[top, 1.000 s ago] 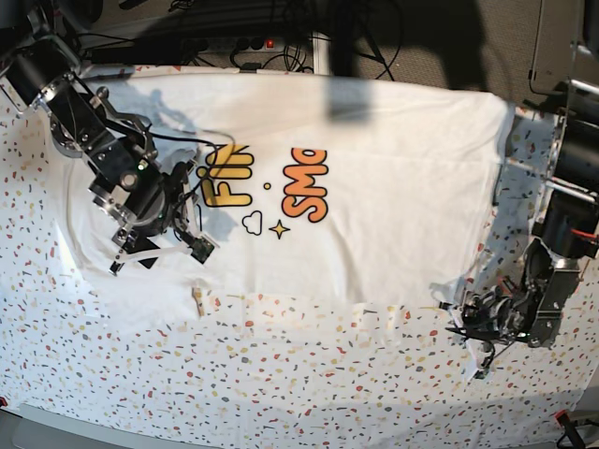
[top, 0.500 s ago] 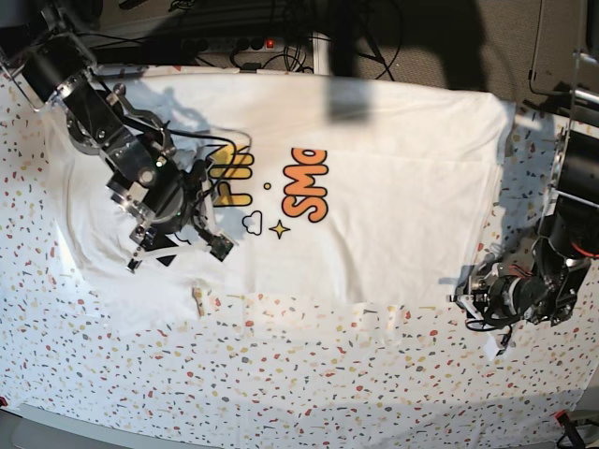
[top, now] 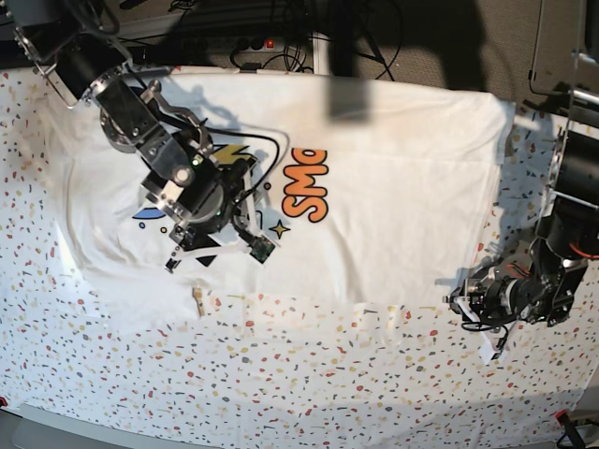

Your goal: Fold the T-shirt properly

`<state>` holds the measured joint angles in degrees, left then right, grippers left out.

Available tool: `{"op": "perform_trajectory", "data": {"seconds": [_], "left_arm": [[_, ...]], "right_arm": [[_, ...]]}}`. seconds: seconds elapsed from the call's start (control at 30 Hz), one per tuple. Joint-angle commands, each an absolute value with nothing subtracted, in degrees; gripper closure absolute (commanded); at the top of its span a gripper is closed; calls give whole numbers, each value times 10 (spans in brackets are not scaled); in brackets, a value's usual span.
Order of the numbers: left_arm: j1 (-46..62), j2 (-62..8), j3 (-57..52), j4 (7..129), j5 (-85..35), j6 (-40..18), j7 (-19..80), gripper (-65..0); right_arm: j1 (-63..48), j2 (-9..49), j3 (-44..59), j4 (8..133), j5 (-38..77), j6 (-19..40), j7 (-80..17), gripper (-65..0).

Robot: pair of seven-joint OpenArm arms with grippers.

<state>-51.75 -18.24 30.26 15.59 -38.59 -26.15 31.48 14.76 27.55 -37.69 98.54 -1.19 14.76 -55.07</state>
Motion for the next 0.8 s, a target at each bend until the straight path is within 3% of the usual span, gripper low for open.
{"op": "perform_trajectory", "data": {"seconds": [0.0,0.27,0.43,0.77], "left_arm": [[-541,-187,300,166,-390,-266,303,-177],[-541,-186,300,193,-366,-266,304,-194],[-542,-186,300,204,-360,-266,315,-447],[-529,-192,300,202,-396,-266,360,-449]], "right_arm": [[160,276,-371,992,-18,143,-545,-304],[160,273,-371,992,-18,143,-543,-304],[160,273,-371,992,-18,143,-544,-303],[153,273,-371,992,-18,143,-552,-304]]}}
